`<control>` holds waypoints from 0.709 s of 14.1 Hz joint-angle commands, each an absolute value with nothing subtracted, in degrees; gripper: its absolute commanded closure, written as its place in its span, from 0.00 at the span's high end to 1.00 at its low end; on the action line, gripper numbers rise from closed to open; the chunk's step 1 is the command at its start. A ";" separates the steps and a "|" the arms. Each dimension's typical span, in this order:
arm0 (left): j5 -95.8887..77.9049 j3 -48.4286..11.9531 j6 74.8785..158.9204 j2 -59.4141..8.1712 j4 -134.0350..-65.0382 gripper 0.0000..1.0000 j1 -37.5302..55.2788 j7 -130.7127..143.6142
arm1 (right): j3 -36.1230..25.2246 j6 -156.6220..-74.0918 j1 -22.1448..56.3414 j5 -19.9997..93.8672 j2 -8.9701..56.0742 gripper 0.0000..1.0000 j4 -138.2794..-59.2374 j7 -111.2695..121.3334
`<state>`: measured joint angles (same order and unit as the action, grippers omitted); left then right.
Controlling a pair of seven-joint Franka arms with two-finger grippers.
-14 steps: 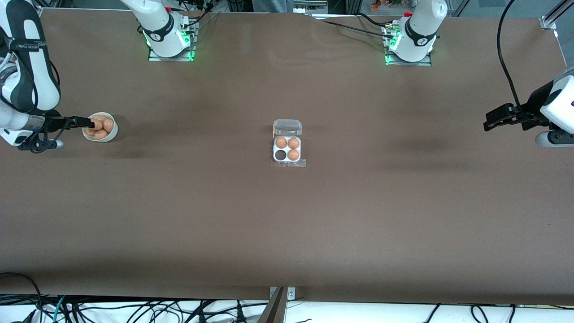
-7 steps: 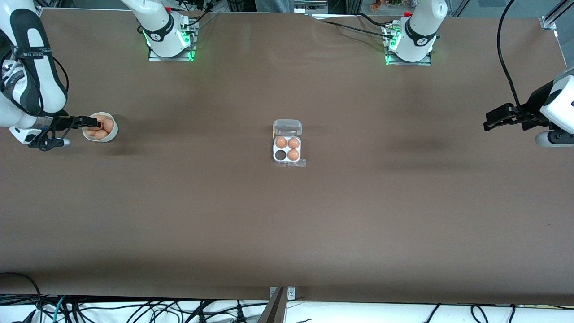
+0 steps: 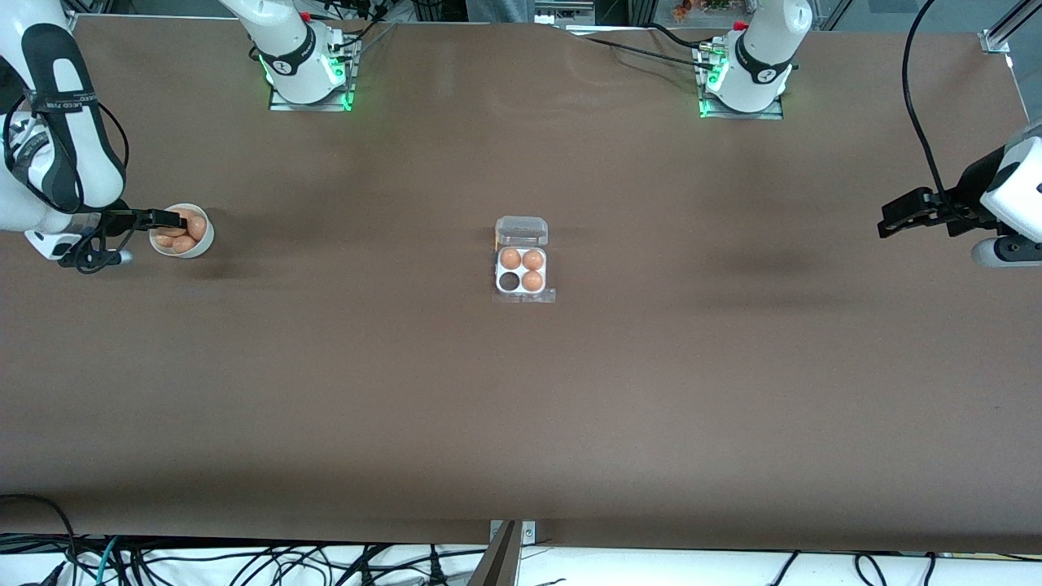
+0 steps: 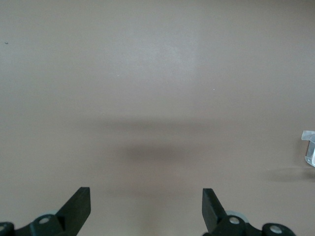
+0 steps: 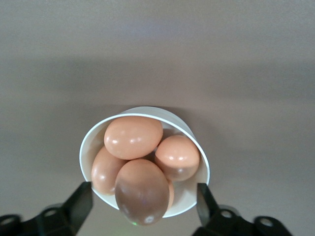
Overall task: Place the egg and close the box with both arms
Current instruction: 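Close the right gripper around one brown egg in the bowl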
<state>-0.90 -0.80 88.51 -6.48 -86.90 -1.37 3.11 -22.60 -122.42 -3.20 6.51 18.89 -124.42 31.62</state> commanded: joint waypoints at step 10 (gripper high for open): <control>-1.58 -0.79 87.19 -6.42 -85.87 1.00 -1.67 2.02 | -22.41 -121.64 -3.78 7.65 18.63 0.47 -124.45 32.52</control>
<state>-0.90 -0.80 88.51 -6.48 -86.90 -1.37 3.11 -22.59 -122.25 -3.25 6.65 18.94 -124.41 31.63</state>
